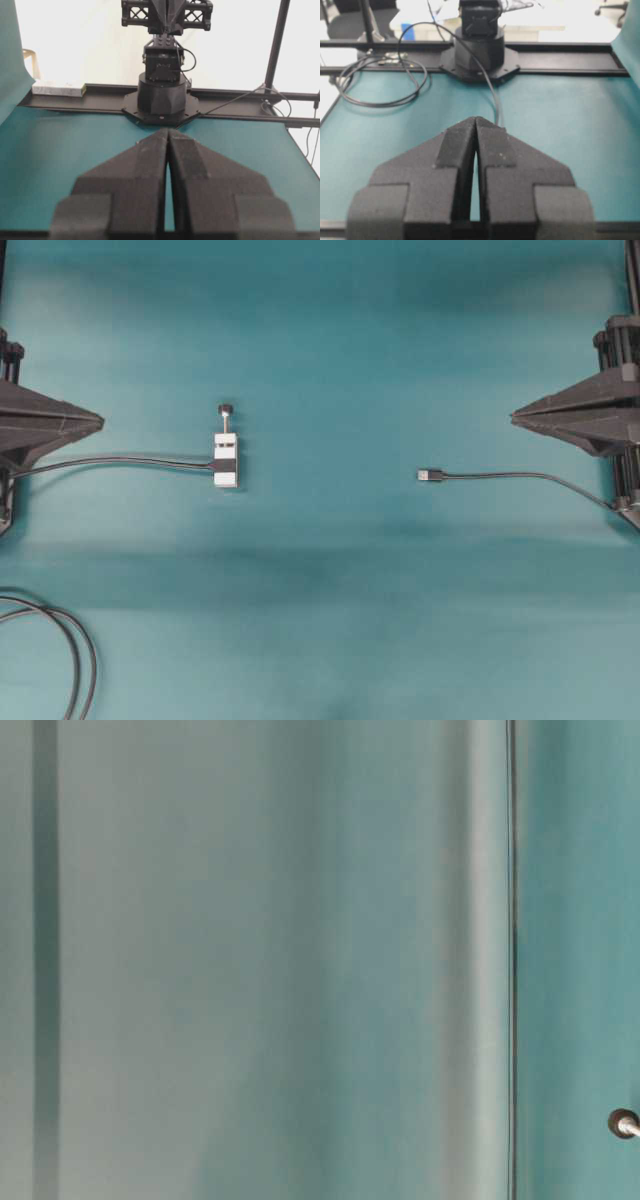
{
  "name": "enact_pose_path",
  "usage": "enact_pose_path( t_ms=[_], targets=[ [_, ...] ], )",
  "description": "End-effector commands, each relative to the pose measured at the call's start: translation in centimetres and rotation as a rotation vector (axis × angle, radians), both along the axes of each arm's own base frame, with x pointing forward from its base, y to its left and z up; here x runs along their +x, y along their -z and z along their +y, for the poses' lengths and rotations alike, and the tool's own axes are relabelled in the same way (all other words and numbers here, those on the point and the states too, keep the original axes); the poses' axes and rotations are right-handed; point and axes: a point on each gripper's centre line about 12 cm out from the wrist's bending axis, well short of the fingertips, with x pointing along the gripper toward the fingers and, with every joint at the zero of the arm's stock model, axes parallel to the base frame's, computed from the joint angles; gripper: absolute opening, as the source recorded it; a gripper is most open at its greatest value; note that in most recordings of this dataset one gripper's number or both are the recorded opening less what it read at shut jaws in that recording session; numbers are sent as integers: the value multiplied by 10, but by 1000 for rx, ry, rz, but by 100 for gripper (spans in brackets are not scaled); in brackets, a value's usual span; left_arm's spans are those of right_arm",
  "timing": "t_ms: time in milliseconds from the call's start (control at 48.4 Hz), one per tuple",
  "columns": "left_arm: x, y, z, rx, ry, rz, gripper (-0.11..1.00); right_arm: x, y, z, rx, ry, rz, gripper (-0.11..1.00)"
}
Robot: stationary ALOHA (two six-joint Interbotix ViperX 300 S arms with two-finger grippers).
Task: Insert the USB cable into the female connector supported by the left arm.
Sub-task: 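Lower both grippers toward the white clamp and the USB plug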
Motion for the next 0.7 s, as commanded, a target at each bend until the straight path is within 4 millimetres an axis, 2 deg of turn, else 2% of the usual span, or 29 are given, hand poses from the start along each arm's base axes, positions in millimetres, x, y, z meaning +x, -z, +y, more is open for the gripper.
enact_pose_path(
  t_ms=[0,165,310,476,600,682],
  targets=[
    [4,3,1,9,-5,17,1,3,-10,1,0,-4,-26,0],
    [17,12,1,11,-5,95,0,5,0,1,44,-6,43,0],
    [32,34,2,-17,-10,225,0,15,14,0,88,-1,163,0],
    [35,51,9,-19,-39,351,0,20,20,1,98,-1,196,0],
    [33,59,9,-5,-38,448,8,20,18,1,97,-1,192,0],
    [31,62,9,-2,-38,477,22,20,16,1,95,-2,172,0]
  ],
)
